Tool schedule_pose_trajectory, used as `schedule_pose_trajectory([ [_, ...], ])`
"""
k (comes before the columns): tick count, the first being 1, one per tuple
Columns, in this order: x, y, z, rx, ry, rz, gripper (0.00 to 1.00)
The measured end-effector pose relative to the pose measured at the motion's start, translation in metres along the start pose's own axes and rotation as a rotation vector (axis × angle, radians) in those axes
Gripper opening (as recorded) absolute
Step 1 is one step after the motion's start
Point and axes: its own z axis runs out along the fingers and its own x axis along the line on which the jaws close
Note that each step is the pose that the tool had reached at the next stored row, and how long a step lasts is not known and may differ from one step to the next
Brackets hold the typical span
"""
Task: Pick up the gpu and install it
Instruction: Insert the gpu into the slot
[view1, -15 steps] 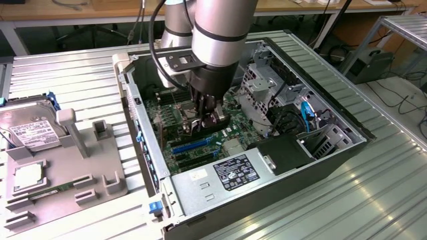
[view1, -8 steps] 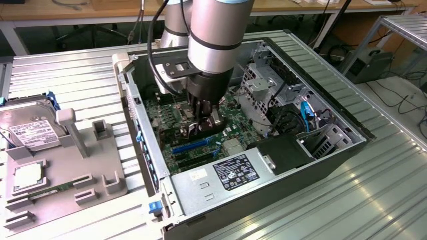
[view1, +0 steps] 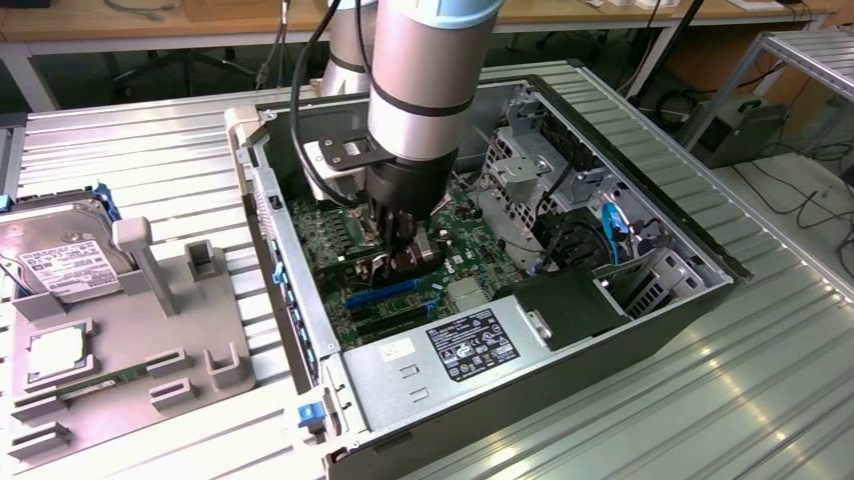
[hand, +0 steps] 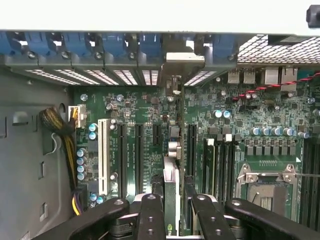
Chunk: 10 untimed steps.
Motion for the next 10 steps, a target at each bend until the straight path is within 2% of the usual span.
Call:
schedule_pose_trajectory([
  [10, 0.0002, 0.0034, 0.0086, 0.0001, -0.0005, 0.004, 0.26],
])
